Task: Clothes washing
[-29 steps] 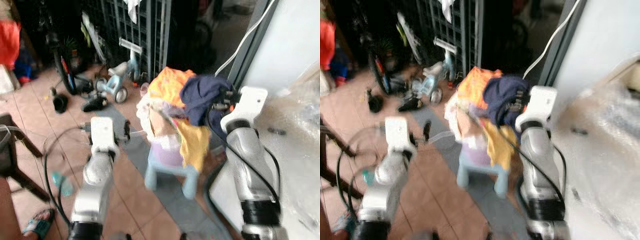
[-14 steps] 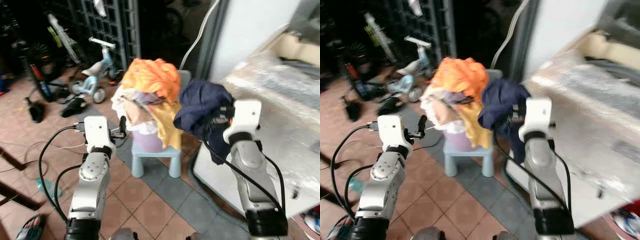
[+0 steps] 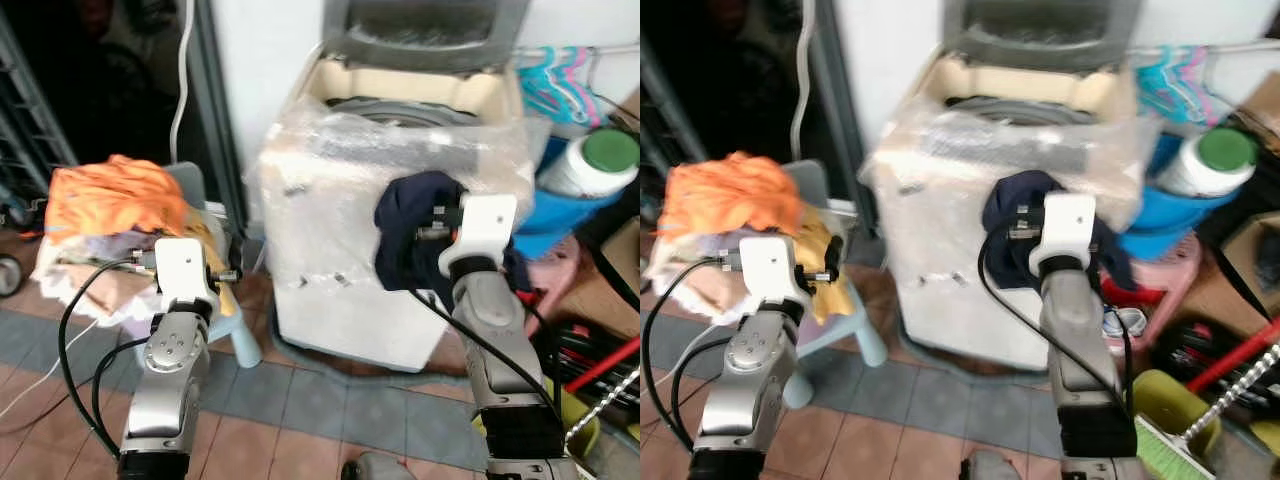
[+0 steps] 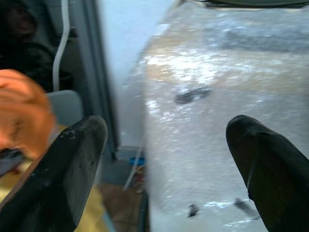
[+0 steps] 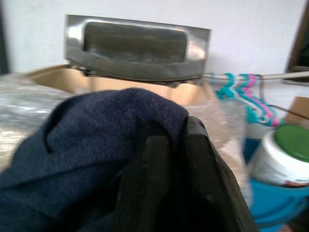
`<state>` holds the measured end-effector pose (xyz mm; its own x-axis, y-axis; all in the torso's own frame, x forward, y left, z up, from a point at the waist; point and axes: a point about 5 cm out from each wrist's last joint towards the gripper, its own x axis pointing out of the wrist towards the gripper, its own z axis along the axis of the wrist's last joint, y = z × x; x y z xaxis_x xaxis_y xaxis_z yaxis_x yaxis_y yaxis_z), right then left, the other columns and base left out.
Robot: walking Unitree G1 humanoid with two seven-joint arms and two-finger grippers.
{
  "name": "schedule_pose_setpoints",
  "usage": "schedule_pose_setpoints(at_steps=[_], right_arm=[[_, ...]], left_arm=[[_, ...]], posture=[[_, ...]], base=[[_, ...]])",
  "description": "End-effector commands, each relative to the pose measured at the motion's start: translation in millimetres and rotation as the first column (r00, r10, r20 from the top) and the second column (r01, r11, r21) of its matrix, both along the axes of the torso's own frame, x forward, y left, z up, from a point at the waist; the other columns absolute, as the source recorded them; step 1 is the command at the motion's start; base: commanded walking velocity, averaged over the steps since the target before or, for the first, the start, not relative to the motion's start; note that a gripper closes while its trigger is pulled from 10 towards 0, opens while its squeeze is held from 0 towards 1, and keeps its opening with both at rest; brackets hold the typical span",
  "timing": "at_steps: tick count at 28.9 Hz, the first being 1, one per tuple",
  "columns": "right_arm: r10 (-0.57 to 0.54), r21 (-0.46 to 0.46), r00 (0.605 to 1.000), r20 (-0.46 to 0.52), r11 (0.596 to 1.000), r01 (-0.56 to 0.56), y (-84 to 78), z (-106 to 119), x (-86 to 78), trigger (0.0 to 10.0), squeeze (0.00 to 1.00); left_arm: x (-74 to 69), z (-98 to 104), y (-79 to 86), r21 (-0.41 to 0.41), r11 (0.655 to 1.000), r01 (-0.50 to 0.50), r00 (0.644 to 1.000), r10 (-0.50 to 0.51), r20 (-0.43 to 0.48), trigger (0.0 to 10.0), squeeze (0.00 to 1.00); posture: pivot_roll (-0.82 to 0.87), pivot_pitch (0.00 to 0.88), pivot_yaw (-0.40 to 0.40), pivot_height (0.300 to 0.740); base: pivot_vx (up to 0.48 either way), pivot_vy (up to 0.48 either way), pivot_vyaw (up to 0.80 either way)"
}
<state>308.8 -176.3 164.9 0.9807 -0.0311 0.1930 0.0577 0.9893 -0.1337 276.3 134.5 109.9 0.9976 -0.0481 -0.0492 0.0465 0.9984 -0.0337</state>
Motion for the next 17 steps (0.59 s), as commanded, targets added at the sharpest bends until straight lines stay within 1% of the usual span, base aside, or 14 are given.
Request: schedule_pose_setpoints(at_steps=[1, 5, 6, 9, 11, 12, 13, 14, 15, 16, 17], right_arm=[[0.064, 0.002, 0.997, 0.047, 0.998, -0.064, 11.5, 11.6, 6.1, 10.0, 0.0], [0.112, -0.014, 0.991, 0.079, 0.994, -0.112, 13.8, 21.3, 11.1, 10.0, 0.0], [0.146, -0.025, 0.985, 0.096, 0.989, -0.144, 15.7, 27.8, 14.8, 10.0, 0.0], [0.183, -0.041, 0.976, 0.115, 0.983, -0.179, 17.9, 34.9, 18.4, 10.0, 0.0], [0.239, -0.066, 0.961, 0.137, 0.971, -0.231, 21.9, 45.4, 23.2, 10.0, 0.0], [0.239, -0.066, 0.961, 0.137, 0.971, -0.231, 21.9, 45.4, 23.2, 10.0, 0.0], [0.29, -0.109, 0.942, 0.169, 0.955, -0.275, 25.9, 60.6, 29.5, 10.0, 0.0], [0.305, -0.123, 0.935, 0.182, 0.95, -0.286, 27.0, 66.5, 32.1, 10.0, 0.0], [0.305, -0.123, 0.935, 0.182, 0.95, -0.286, 27.0, 66.5, 32.1, 10.0, 0.0], [0.338, -0.136, 0.918, 0.206, 0.939, -0.316, 29.3, 80.7, 39.2, 10.0, 0.0], [0.338, -0.136, 0.918, 0.206, 0.939, -0.316, 29.3, 80.7, 39.2, 10.0, 0.0]], left_arm=[[-2.2, -4.4, 11.0, 0.014, 1.0, -0.025, 0.999, 0.025, -0.019, 10.0, 0.0], [-1.1, -4.6, 11.3, 0.012, 1.0, -0.025, 0.999, 0.025, -0.02, 10.0, 0.0], [-0.1, -4.9, 11.2, 0.011, 1.0, -0.026, 0.999, 0.026, -0.024, 10.0, 0.0], [0.9, -5.6, 10.6, 0.008, 1.0, -0.03, 0.999, 0.031, -0.033, 10.0, 0.0], [1.2, -5.1, 9.5, 0.006, 1.0, -0.03, 0.999, 0.03, -0.03, 10.0, 0.0], [1.2, -5.1, 9.5, 0.006, 1.0, -0.03, 0.999, 0.03, -0.03, 10.0, 0.0], [1.4, -4.9, 9.0, 0.001, 0.999, -0.034, 0.999, 0.034, -0.031, 10.0, 0.0], [1.4, -5.1, 9.1, 0.002, 0.999, -0.034, 0.999, 0.034, -0.032, 10.0, 0.0], [1.4, -5.1, 9.1, 0.002, 0.999, -0.034, 0.999, 0.034, -0.032, 10.0, 0.0], [1.5, -5.8, 8.9, 0.005, 0.999, -0.033, 0.999, 0.033, -0.036, 10.0, 0.0], [1.5, -5.8, 8.9, 0.005, 0.999, -0.033, 0.999, 0.033, -0.036, 10.0, 0.0]], posture=[[-0.03, 0.0, 0.025, 0.74], [-0.03, 0.0, 0.027, 0.74], [-0.03, 0.0, 0.026, 0.74], [-0.02, 0.0, 0.027, 0.74], [-0.02, 0.0, 0.027, 0.74], [-0.02, 0.0, 0.027, 0.74], [-0.02, 0.0, 0.027, 0.74], [-0.02, 0.0, 0.027, 0.74], [-0.02, 0.0, 0.027, 0.74], [-0.02, 0.0, 0.026, 0.74], [-0.02, 0.0, 0.026, 0.74]], base=[[0.469, 0.0, 0.0], [0.463, 0.0, 0.0], [0.454, 0.0, 0.0], [0.451, 0.0, 0.0], [0.428, 0.0, 0.0], [0.428, 0.0, 0.0], [0.405, 0.259, 0.0], [0.405, 0.259, 0.0], [0.405, 0.259, 0.0], [0.401, 0.262, 0.0], [0.401, 0.262, 0.0]])
